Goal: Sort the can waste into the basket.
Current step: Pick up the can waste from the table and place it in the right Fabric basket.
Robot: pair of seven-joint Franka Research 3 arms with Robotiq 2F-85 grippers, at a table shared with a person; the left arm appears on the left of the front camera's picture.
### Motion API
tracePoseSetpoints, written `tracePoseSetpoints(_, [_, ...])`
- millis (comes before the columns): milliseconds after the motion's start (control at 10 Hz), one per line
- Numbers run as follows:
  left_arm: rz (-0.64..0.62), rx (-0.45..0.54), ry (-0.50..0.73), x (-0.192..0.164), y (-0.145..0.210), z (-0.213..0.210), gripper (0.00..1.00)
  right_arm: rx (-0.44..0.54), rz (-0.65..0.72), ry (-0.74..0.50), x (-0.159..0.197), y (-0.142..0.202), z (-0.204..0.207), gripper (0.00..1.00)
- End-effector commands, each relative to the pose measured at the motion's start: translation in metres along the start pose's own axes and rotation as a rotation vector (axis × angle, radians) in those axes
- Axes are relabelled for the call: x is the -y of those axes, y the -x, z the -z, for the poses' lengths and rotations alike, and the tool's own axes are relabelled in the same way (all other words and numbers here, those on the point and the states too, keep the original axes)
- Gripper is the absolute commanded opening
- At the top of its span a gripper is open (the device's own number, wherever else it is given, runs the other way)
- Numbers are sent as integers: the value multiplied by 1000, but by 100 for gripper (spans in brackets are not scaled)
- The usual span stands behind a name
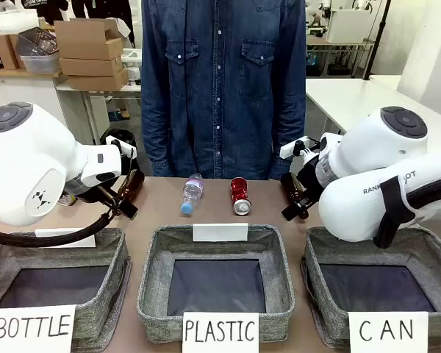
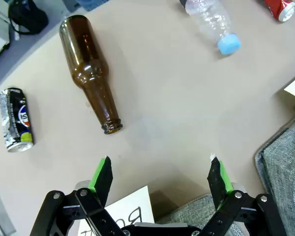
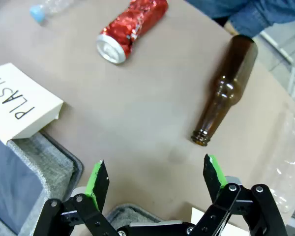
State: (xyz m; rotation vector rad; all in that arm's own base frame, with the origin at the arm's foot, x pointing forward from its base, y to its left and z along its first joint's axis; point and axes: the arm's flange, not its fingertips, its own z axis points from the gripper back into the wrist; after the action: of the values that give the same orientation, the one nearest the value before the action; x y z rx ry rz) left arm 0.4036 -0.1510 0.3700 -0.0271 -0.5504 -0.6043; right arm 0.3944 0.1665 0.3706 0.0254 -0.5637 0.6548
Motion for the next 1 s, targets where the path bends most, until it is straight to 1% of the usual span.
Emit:
tracePoseSetpoints(0, [0, 0, 0, 0, 0, 0, 100, 0, 0, 0, 0, 0, 0, 100])
tracePoseSetpoints(900, [0, 0, 0, 0, 0, 0, 100, 0, 0, 0, 0, 0, 0, 100])
